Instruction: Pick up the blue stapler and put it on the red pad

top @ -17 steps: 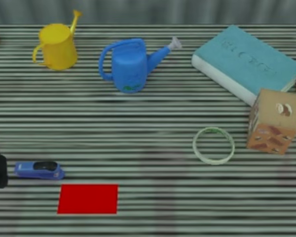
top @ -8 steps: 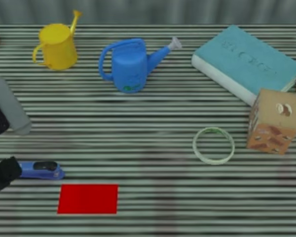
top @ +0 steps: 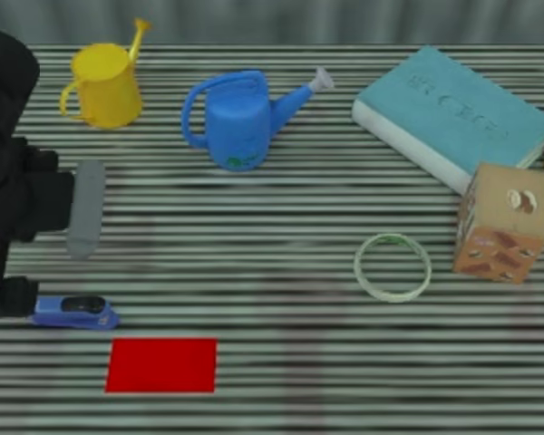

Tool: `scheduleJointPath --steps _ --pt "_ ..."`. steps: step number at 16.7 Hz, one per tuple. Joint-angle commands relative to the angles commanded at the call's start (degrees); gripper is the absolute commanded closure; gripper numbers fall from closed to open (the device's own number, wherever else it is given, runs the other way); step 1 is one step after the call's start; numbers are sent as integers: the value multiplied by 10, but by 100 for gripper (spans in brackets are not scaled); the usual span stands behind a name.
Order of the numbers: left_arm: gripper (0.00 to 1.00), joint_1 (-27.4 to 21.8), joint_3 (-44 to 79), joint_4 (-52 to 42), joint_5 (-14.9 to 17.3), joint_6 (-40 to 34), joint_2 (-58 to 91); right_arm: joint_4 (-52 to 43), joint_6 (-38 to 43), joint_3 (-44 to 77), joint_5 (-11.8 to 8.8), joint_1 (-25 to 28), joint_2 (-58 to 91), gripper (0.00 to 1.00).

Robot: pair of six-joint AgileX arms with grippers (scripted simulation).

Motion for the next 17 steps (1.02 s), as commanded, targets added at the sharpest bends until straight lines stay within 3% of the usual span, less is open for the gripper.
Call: scheduleJointPath --steps 3,10,17 --pt "0 -5 32 -23 1 35 41 0 0 0 0 0 0 0" --pt "0 -3 26 -14 1 37 46 0 0 0 0 0 0 0" --pt "0 -3 -64 157 1 39 121 0 0 0 0 0 0 0"
